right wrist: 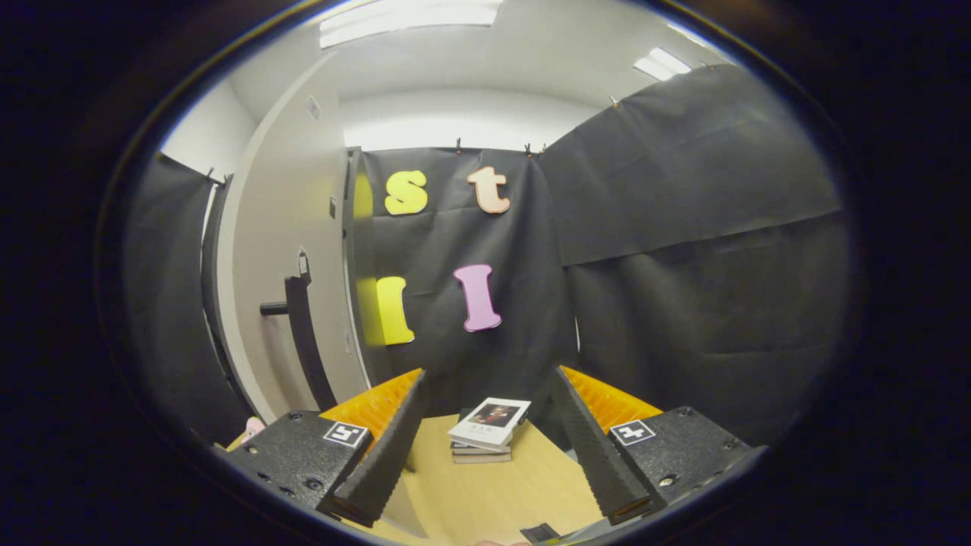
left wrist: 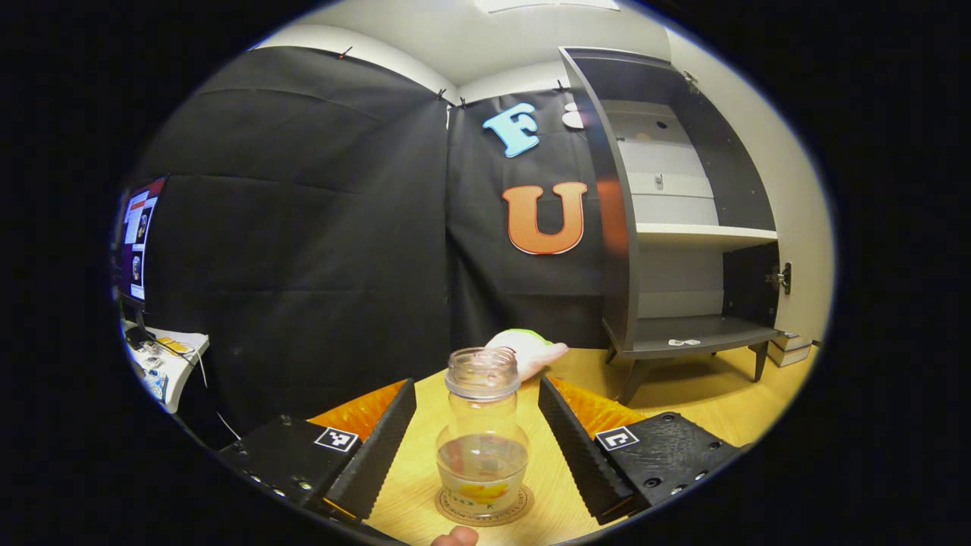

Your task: Open the cabinet door with the right hand, grasp the bottle in the cabinet with the left hand and place it on the coaster, then close the cabinet door with the right hand.

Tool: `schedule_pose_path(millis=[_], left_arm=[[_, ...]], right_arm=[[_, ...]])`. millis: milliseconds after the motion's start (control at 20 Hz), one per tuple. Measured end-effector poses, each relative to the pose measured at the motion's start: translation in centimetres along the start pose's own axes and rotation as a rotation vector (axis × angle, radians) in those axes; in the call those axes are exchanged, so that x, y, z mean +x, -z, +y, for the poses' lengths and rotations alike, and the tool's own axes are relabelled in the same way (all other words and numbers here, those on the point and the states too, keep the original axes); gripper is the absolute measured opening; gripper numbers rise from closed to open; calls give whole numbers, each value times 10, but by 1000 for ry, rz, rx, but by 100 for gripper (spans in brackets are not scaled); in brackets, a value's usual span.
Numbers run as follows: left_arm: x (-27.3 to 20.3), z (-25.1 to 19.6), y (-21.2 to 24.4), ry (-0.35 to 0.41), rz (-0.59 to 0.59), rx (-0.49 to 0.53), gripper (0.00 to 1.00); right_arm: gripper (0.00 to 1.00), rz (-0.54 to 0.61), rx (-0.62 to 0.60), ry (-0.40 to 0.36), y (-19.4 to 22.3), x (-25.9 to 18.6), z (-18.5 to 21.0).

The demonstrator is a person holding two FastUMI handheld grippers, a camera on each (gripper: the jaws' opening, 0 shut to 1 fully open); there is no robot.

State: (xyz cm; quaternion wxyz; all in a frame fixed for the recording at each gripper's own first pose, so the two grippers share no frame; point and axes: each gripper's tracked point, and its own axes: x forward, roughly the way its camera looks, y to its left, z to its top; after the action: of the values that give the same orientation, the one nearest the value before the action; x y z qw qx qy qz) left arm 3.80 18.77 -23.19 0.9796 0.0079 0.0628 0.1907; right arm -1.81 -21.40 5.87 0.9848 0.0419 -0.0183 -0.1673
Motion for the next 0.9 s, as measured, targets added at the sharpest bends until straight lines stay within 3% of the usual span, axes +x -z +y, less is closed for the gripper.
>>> schedule_pose_path(millis=[100,150,200,300,350,400,550,700,900], left_arm=[[-2,2,-13,3,-26,-40,98],[-2,5,-19,-6,-27,-55,89],[-2,8,-24,-14,-23,-67,98],[-5,11,-43,-10,-28,-91,96],[-6,11,-52,-4,-34,-93,84],[-8,13,-64,-9,-46,-93,95],[-2,15,-104,3,-61,-91,95],[-2,-3,-148,90,-106,-116,95],[-6,-20,-186,134,-123,-69,95]], right_arm=[[98,-9,-12,4,0,2,-2],[98,-10,-21,8,0,3,-4],[100,-10,-29,6,1,2,-5],[98,-5,-39,-12,3,2,-3],[100,-5,-37,-26,3,1,-1],[98,-1,-33,-50,5,1,4],[98,8,-33,-87,9,1,9],[100,-11,-46,-85,9,4,7],[98,-23,-1,-107,9,8,17]])
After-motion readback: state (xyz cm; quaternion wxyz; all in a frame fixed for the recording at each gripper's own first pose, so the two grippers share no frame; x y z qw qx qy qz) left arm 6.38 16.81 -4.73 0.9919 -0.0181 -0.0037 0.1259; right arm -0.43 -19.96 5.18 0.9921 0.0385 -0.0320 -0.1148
